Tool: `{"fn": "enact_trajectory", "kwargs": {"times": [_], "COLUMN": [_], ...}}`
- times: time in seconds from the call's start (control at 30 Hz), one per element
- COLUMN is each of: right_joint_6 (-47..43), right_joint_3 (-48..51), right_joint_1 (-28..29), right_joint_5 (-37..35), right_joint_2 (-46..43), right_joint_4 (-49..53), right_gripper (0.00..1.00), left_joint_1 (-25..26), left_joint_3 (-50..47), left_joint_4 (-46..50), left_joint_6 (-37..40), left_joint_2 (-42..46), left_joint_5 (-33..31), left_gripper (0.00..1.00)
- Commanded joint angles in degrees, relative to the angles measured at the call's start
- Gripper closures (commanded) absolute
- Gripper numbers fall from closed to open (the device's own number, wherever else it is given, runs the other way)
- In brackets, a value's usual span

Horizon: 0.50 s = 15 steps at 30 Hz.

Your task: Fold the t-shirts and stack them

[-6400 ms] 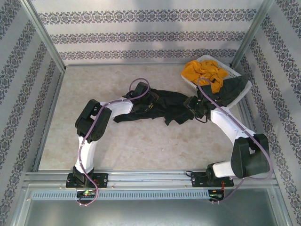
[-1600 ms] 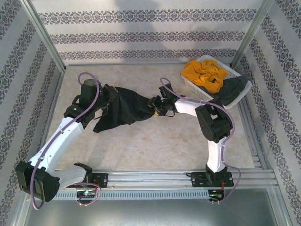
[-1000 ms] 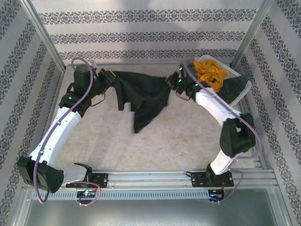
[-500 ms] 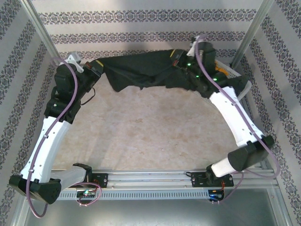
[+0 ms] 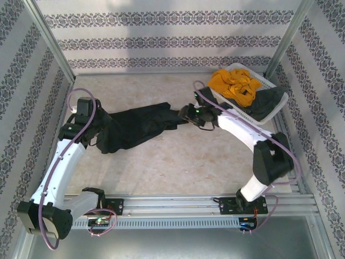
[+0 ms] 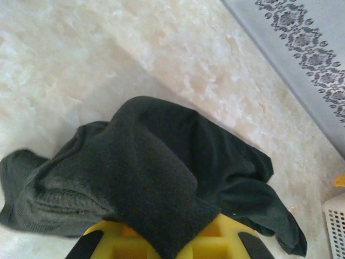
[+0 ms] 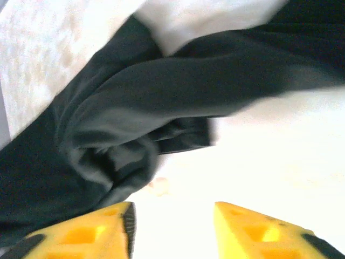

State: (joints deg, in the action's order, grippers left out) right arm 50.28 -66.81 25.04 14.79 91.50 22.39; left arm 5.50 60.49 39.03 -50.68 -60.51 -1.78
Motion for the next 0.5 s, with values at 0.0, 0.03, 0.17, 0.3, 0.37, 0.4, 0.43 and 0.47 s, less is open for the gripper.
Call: {"fn": "enact_trajectory", "kwargs": {"times": [0.0, 0.03, 0.17, 0.3, 0.37, 0.4, 0.43, 0.47], "right_joint_6": [5.6, 6.2, 7.3, 7.5, 8.0, 7.7, 7.1, 6.5], "right_joint_3": [7.4, 7.7, 2.6, -4.6, -6.5, -7.7, -9.3, -10.8], "right_joint_1": [-1.4, -1.2, 1.1, 1.6, 0.8, 0.4, 0.2, -0.2], "right_joint_5": [-2.0, -1.7, -0.2, -1.6, -2.7, -2.8, -3.2, -3.7], "right_joint_2": [-0.9, 0.3, 8.6, 16.6, 19.3, 20.6, 22.0, 23.3], "right_joint_4": [-4.9, -6.2, -9.3, -7.3, -7.1, -6.7, -5.4, -4.2], "right_gripper": [0.67, 0.68, 0.63, 0.63, 0.62, 0.62, 0.61, 0.61], "left_joint_1": [-0.6, -0.6, -0.6, -0.6, -0.7, -0.7, -0.7, -0.7], "left_joint_3": [0.5, 0.6, 1.4, 2.3, 2.4, 2.5, 2.6, 2.6], "left_joint_4": [0.6, 0.4, 0.2, 0.2, 0.1, 0.0, 0.0, 0.1], "left_joint_6": [1.9, 1.9, 2.3, 2.8, 2.9, 3.0, 3.0, 3.0], "left_joint_2": [0.8, 0.7, -0.3, -0.7, -0.7, -0.7, -0.8, -0.9], "left_joint_5": [-0.5, -0.3, 0.1, 0.2, 0.1, 0.2, 0.3, 0.4], "left_gripper": [1.00, 1.00, 1.00, 1.00, 1.00, 1.00, 1.00, 1.00]}}
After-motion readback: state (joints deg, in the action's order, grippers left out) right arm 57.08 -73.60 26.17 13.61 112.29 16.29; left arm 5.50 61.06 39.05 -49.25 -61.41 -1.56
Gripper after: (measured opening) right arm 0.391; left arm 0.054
